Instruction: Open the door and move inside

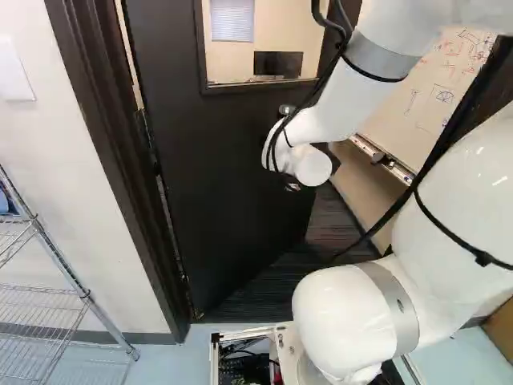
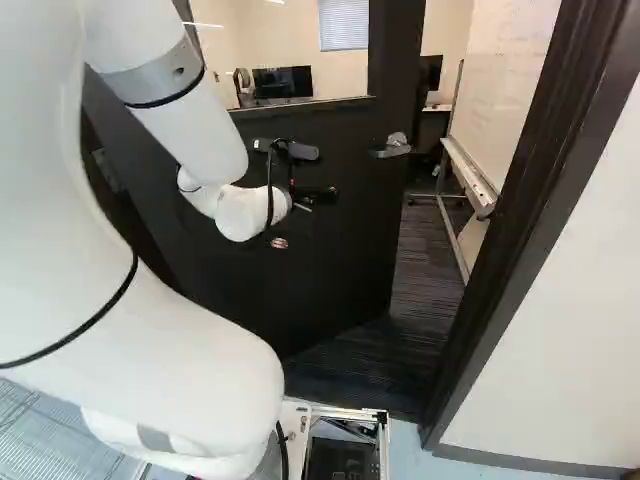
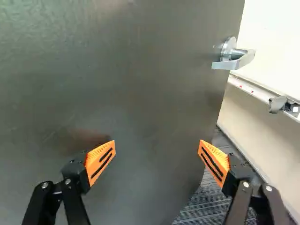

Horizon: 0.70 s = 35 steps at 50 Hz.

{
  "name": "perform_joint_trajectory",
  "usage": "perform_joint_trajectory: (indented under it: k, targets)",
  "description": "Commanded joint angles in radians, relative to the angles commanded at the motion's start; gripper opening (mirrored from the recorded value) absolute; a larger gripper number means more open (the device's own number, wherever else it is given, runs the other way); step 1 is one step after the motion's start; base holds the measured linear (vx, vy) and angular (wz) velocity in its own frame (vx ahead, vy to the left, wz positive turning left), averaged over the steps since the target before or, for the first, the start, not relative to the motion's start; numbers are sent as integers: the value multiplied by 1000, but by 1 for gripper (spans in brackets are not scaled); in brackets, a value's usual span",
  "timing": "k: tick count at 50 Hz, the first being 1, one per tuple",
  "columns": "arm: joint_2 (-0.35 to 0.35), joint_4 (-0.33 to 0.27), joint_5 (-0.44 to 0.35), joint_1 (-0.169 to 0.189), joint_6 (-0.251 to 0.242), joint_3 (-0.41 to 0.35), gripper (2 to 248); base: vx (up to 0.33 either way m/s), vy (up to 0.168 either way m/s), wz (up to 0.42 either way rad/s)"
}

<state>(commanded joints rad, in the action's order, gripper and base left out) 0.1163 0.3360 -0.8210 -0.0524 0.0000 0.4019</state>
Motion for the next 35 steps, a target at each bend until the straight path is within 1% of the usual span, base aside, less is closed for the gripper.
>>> perform_joint_trajectory:
  k: [5,10,35]
  targets:
    - [-22,44,0,-14,0,21,247,0,0,0]
    - [-44,61,0,-27,0,42,247,0,0,0]
    - [-150,68,0,-91,0,148,247,-1,-3,-1]
